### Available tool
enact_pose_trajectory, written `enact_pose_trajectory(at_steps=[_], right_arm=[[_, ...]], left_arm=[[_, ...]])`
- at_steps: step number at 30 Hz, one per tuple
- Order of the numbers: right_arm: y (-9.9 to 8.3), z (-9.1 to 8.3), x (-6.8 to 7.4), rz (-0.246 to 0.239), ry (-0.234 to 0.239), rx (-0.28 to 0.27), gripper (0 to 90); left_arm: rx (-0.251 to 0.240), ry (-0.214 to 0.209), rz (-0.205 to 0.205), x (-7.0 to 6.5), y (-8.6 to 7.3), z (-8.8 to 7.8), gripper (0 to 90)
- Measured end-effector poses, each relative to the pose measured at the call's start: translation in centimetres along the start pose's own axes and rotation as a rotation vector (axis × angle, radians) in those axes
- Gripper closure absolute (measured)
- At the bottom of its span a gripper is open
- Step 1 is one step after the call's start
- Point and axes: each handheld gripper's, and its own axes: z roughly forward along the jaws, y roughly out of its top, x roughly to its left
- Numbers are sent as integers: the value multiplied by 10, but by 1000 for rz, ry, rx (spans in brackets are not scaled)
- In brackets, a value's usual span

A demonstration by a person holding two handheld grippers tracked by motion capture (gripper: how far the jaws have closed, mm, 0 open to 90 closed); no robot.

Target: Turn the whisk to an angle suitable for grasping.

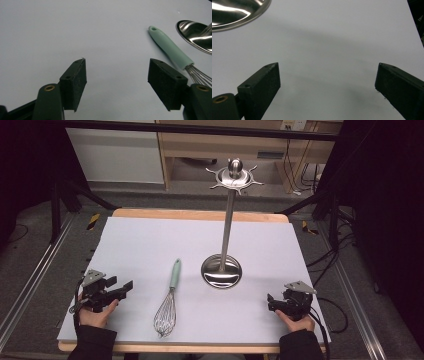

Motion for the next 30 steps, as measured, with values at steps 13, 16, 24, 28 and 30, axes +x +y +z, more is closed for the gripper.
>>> enact_pose_trajectory(at_steps=[13,16,24,28,30], right_arm=[[0,-4,-5,10,-2,-23,65],[0,-3,-4,8,-2,-22,65],[0,-3,-3,9,6,-29,60],[0,-1,-2,-5,7,-16,61],[0,-1,-2,-3,8,-13,60]], left_arm=[[4,-28,28,-17,10,-5,341],[3,-36,37,-22,12,-6,341],[10,-53,67,-33,17,-6,340],[16,-60,79,-39,21,-3,336],[16,-64,86,-42,23,-2,336]])
